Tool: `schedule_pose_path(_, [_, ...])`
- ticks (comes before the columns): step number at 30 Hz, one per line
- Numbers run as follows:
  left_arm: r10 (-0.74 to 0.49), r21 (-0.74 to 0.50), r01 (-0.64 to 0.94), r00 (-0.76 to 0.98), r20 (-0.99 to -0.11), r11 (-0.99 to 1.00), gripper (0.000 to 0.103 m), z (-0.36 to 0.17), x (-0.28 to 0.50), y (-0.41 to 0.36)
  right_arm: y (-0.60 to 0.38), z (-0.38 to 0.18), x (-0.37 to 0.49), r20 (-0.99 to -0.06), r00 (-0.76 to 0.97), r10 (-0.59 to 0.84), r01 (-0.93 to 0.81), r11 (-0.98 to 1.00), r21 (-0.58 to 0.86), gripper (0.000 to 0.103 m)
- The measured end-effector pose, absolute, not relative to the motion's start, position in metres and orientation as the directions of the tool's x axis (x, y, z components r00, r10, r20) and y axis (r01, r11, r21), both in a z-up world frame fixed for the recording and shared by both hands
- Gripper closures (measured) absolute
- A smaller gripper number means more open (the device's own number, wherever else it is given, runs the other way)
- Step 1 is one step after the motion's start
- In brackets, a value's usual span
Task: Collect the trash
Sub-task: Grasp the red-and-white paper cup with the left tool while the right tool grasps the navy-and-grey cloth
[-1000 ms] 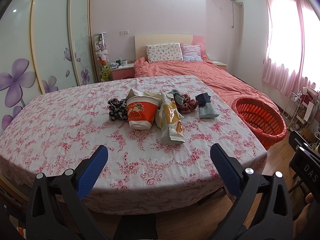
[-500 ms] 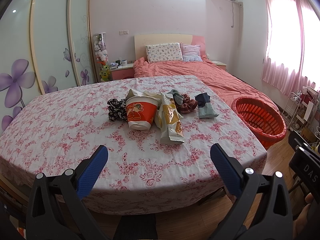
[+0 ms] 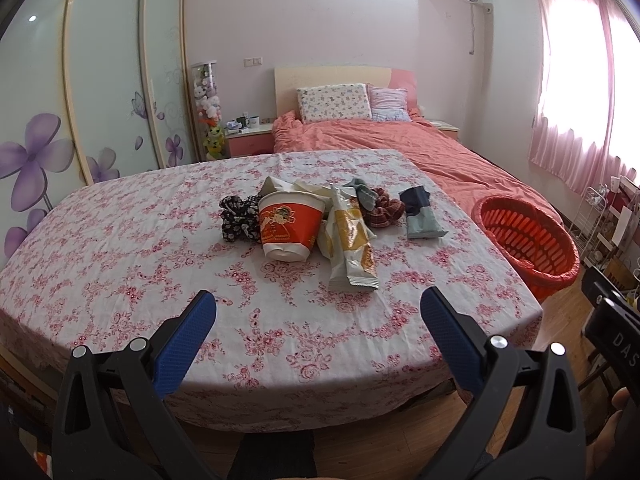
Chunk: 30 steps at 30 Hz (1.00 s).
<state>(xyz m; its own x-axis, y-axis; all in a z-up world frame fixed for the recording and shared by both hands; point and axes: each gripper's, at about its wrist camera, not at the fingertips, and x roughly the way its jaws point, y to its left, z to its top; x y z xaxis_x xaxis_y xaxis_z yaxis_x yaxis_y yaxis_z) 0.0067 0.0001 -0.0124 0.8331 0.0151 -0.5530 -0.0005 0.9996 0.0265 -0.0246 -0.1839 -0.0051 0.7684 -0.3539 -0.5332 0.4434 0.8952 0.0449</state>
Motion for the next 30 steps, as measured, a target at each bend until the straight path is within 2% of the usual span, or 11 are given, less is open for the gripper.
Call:
schedule_pose_path(8, [0.061, -0.01, -0.082, 0.818, -0.572, 0.997, 0.002, -0.015, 0.041, 0.036, -0.186, -0.018, 0.021, -0.58, 0.768, -0.272, 0.394, 0.914, 0.093, 0.004])
schedule_pose_path(12, [0.067, -0.029, -0.104, 0.807, -0.587, 0.994, 0.002, -0.019, 0.062, 0.056, -0.183, -0.019, 0.048, -0.575, 0.782, -0.24, 0.368, 0.923, 0.116, 0.004])
schedule_pose_path(18, [0.083, -0.031, -0.128, 0.789, -0.609, 0.991, 0.002, -0.024, 0.093, 0.077, -0.178, -0.024, 0.109, -0.582, 0.804, -0.12, 0.274, 0.944, 0.185, 0.004])
schedule_pose_path(22, [0.075, -0.023, -0.114, 0.785, -0.615, 0.993, 0.002, -0.029, 0.107, 0.084, -0.172, -0.038, 0.159, -0.628, 0.77, -0.111, 0.263, 0.952, 0.155, 0.004])
schedule_pose_path(24, [0.057, -0.033, -0.099, 0.783, -0.619, 0.995, 0.002, -0.031, 0.112, 0.087, -0.168, -0.045, 0.181, -0.642, 0.76, -0.1, 0.244, 0.96, 0.14, 0.007])
schedule_pose_path(26, [0.056, -0.024, -0.09, 0.784, -0.618, 0.996, 0.002, -0.034, 0.117, 0.088, -0.164, -0.054, 0.204, -0.661, 0.748, -0.057, 0.208, 0.966, 0.153, 0.016])
schedule_pose_path(30, [0.047, -0.019, -0.075, 0.782, -0.622, 0.997, 0.002, -0.038, 0.127, 0.092, -0.159, -0.072, 0.241, -0.715, 0.699, -0.002, 0.181, 0.968, 0.175, 0.027])
